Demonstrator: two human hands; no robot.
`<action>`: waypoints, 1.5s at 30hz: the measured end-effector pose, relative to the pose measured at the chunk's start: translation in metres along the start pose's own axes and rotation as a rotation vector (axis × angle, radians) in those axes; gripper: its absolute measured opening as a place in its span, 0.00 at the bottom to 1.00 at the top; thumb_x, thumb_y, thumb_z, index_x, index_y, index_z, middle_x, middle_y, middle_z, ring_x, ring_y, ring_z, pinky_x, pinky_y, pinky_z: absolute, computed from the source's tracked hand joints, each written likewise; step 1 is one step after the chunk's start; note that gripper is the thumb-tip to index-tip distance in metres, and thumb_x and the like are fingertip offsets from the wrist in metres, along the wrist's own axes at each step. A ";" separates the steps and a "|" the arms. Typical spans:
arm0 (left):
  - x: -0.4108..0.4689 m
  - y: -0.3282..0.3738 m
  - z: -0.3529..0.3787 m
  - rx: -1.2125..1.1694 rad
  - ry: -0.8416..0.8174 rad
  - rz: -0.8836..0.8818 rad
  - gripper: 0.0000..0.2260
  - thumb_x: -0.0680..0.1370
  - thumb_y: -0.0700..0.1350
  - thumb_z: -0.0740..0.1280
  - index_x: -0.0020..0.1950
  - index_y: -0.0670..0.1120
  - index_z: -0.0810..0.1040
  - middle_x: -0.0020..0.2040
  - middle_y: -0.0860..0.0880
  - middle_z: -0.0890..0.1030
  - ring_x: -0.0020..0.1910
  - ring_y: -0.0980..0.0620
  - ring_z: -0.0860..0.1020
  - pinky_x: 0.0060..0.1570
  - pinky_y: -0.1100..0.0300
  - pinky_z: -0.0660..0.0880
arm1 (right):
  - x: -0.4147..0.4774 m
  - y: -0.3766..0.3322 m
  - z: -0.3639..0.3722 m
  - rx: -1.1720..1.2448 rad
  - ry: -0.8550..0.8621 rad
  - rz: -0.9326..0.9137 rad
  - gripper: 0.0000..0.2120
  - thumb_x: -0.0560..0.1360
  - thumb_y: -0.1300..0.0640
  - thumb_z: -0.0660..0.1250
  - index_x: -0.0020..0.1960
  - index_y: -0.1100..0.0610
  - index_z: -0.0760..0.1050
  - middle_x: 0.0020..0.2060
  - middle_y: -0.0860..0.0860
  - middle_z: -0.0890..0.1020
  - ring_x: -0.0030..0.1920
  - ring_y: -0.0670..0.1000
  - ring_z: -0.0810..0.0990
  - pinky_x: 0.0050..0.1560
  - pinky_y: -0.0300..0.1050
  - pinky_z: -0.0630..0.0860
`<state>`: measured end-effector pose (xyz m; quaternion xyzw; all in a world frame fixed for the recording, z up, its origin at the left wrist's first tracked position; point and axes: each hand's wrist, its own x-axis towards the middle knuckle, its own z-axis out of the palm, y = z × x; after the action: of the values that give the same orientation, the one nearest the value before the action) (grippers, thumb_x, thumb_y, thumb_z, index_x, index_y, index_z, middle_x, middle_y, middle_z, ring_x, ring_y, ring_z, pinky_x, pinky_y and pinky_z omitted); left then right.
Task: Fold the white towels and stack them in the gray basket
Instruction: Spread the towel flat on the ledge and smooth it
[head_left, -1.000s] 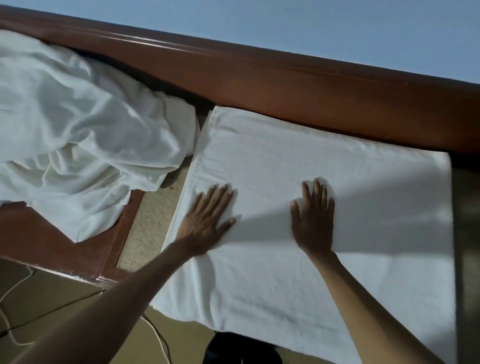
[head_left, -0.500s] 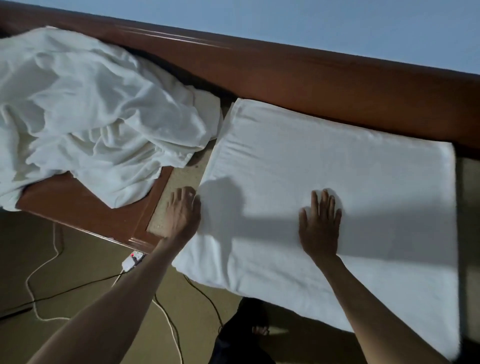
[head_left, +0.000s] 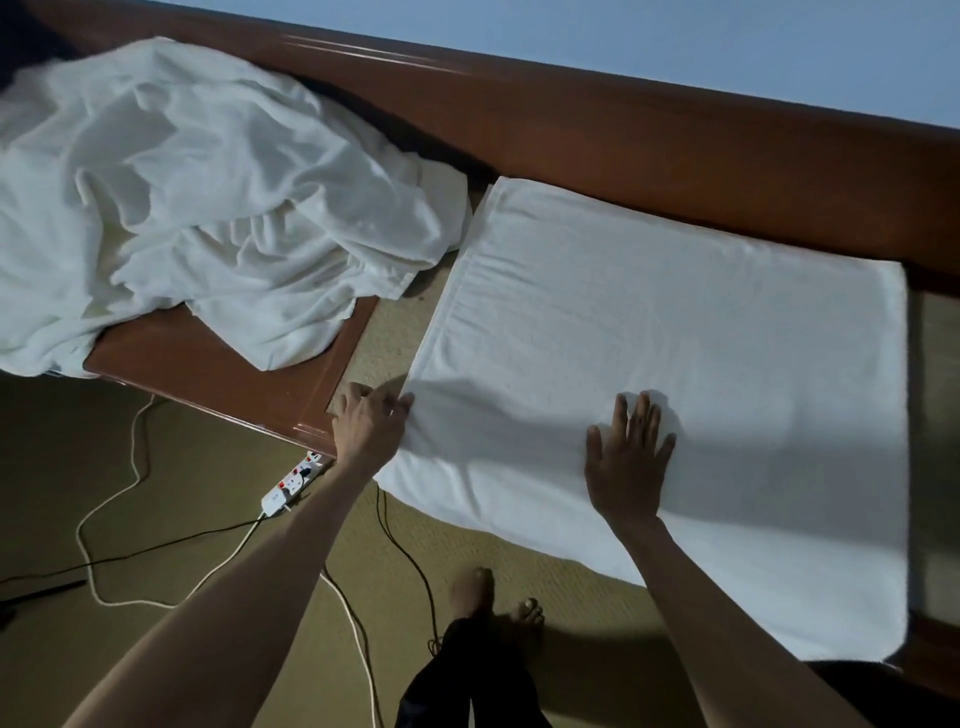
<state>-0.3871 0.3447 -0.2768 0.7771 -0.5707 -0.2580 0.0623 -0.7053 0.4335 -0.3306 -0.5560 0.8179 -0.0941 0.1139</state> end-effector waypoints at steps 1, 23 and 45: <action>-0.004 -0.002 0.000 -0.018 -0.012 0.000 0.18 0.82 0.59 0.64 0.63 0.50 0.82 0.60 0.44 0.71 0.64 0.40 0.68 0.65 0.44 0.68 | -0.004 -0.001 0.001 0.003 0.006 0.006 0.32 0.82 0.44 0.47 0.81 0.60 0.59 0.80 0.62 0.58 0.80 0.63 0.58 0.74 0.70 0.57; -0.032 -0.080 -0.027 -0.006 -0.065 0.213 0.09 0.73 0.53 0.77 0.44 0.50 0.81 0.57 0.50 0.71 0.60 0.45 0.69 0.55 0.49 0.68 | -0.033 -0.016 0.010 0.051 0.038 0.088 0.33 0.82 0.42 0.47 0.82 0.58 0.56 0.81 0.60 0.56 0.81 0.62 0.54 0.75 0.70 0.55; -0.019 -0.060 0.012 0.383 -0.149 0.676 0.33 0.83 0.68 0.42 0.84 0.55 0.37 0.84 0.53 0.37 0.82 0.52 0.35 0.81 0.43 0.40 | -0.038 -0.017 0.014 -0.004 0.197 0.088 0.30 0.83 0.45 0.53 0.81 0.55 0.58 0.81 0.56 0.58 0.81 0.57 0.55 0.78 0.64 0.54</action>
<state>-0.3458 0.3849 -0.3037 0.5220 -0.8352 -0.1675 -0.0442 -0.6723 0.4626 -0.3359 -0.5077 0.8490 -0.1419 0.0358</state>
